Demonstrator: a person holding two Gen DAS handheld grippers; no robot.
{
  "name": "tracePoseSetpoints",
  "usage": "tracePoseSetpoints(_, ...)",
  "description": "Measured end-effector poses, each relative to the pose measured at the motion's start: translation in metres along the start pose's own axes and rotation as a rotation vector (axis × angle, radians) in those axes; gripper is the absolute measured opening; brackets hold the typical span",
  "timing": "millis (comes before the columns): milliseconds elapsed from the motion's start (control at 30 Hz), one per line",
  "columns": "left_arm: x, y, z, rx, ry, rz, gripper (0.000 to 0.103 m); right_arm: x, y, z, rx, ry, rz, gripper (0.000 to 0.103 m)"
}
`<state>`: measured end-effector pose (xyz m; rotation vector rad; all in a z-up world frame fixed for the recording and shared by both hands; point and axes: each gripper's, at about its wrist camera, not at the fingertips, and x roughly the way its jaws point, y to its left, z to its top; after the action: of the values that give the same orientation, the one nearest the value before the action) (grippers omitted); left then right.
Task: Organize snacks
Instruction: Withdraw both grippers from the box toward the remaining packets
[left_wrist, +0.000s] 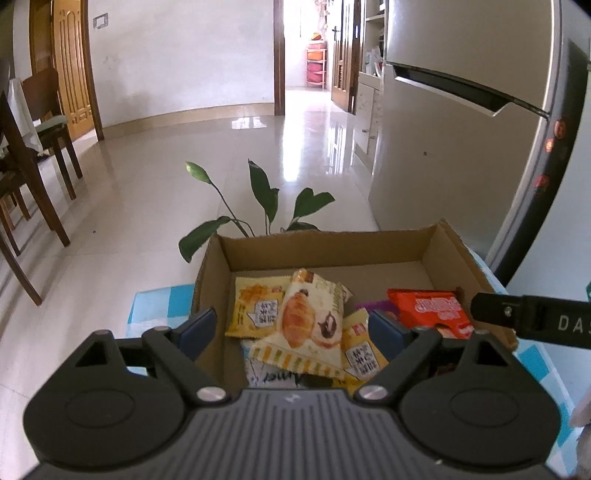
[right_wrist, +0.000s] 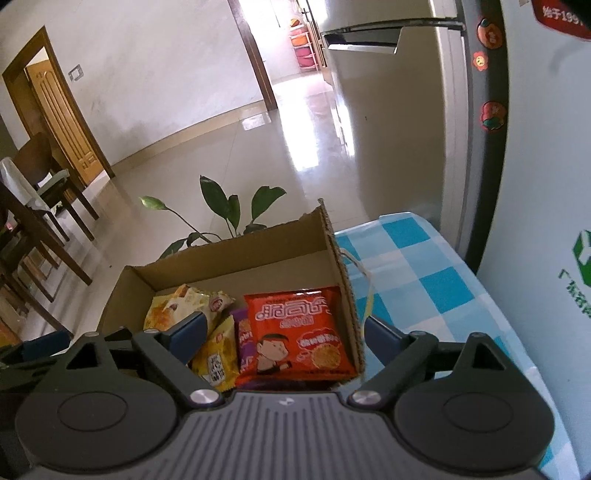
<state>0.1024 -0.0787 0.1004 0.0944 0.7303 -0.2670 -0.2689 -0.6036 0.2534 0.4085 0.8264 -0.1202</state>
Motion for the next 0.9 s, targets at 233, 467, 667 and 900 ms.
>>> tracePoseSetpoints(233, -0.018, -0.001, -0.019, -0.012, 0.028, -0.030, 0.090, -0.019, -0.015, -0.008, 0.001, 0.021, 0.013, 0.096)
tracePoseSetpoints(467, -0.031, 0.008, -0.038, -0.050, 0.049, -0.043, 0.090, -0.046, -0.043, -0.019, 0.024, 0.048, 0.021, 0.098)
tracePoseSetpoints(667, -0.043, 0.015, -0.058, -0.104, 0.063, -0.061, 0.090, -0.053, -0.074, -0.029, 0.063, 0.083, -0.009, 0.098)
tracePoseSetpoints(900, -0.043, 0.011, -0.076, -0.122, 0.098, -0.091, 0.091, -0.034, -0.099, -0.047, 0.081, 0.198, -0.051, 0.098)
